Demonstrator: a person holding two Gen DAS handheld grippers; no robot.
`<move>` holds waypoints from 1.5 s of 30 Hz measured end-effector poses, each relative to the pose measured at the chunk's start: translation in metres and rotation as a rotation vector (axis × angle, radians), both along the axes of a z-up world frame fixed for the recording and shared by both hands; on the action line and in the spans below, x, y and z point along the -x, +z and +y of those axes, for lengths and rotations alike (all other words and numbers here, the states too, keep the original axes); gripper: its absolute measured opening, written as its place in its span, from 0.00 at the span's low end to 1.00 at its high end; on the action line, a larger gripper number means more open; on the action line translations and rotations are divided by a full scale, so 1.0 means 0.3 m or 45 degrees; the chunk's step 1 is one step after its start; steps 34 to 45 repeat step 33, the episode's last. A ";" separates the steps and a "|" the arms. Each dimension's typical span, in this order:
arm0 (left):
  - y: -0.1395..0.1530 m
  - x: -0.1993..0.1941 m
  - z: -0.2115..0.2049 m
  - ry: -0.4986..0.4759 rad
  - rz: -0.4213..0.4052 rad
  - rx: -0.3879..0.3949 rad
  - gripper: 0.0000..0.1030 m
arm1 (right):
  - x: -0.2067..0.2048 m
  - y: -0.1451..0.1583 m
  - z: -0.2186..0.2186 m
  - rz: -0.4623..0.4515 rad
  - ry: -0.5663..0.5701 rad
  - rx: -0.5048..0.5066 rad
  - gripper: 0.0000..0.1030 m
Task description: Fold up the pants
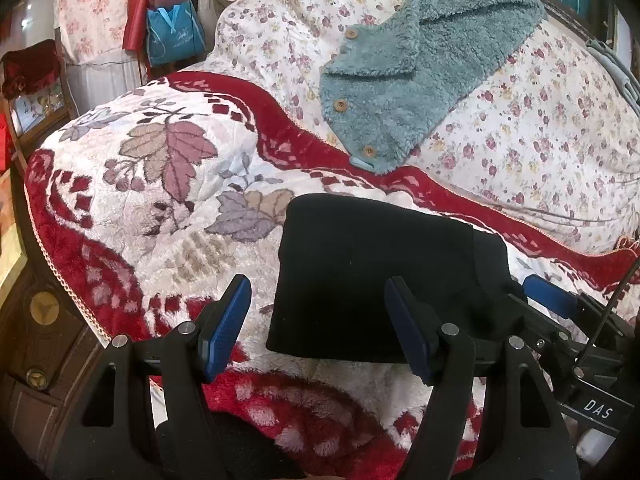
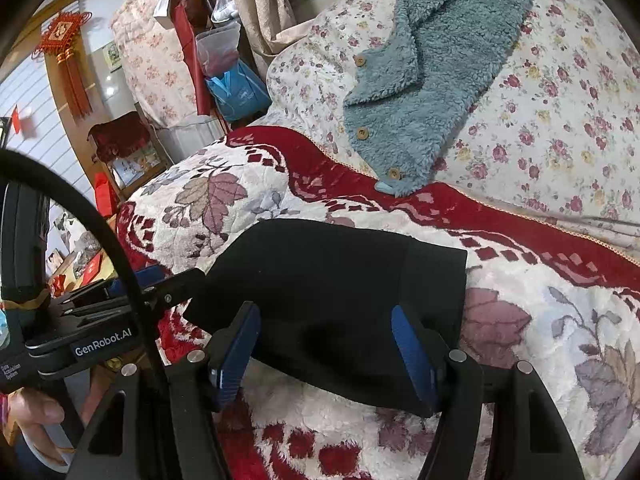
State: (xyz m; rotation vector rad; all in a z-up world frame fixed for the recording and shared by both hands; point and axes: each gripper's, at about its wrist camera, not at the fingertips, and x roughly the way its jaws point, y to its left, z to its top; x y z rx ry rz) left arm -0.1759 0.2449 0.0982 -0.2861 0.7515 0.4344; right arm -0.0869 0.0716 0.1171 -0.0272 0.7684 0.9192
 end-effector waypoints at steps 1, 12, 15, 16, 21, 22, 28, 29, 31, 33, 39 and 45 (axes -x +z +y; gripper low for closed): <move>-0.002 0.000 -0.001 0.000 0.001 -0.001 0.68 | -0.001 -0.002 0.002 0.005 0.000 0.003 0.65; -0.021 -0.008 0.009 0.001 0.011 0.008 0.68 | -0.004 -0.018 0.015 0.015 0.013 0.018 0.65; -0.020 -0.008 0.007 0.001 0.009 0.008 0.68 | -0.004 -0.020 0.016 0.016 0.014 0.020 0.65; -0.022 -0.008 0.006 0.003 0.008 0.009 0.68 | -0.004 -0.022 0.018 0.017 0.013 0.022 0.65; -0.029 -0.013 0.019 0.006 0.011 0.020 0.68 | -0.007 -0.030 0.020 0.026 0.011 0.025 0.65; -0.031 -0.013 0.021 0.008 0.012 0.022 0.68 | -0.008 -0.030 0.020 0.026 0.011 0.025 0.65; -0.024 -0.010 0.012 0.002 -0.015 -0.026 0.68 | -0.009 -0.042 0.020 0.046 0.015 0.020 0.65; -0.021 -0.012 0.006 -0.004 -0.011 -0.032 0.68 | -0.010 -0.044 0.018 0.047 0.016 0.020 0.65; -0.015 -0.022 -0.018 -0.038 0.003 -0.032 0.68 | -0.010 -0.039 -0.003 0.042 0.007 0.010 0.65; -0.002 -0.035 -0.054 -0.059 0.011 -0.044 0.68 | -0.017 -0.031 -0.040 0.042 -0.011 -0.005 0.65; -0.002 -0.035 -0.054 -0.059 0.011 -0.044 0.68 | -0.017 -0.031 -0.040 0.042 -0.011 -0.005 0.65; -0.002 -0.035 -0.054 -0.059 0.011 -0.044 0.68 | -0.017 -0.031 -0.040 0.042 -0.011 -0.005 0.65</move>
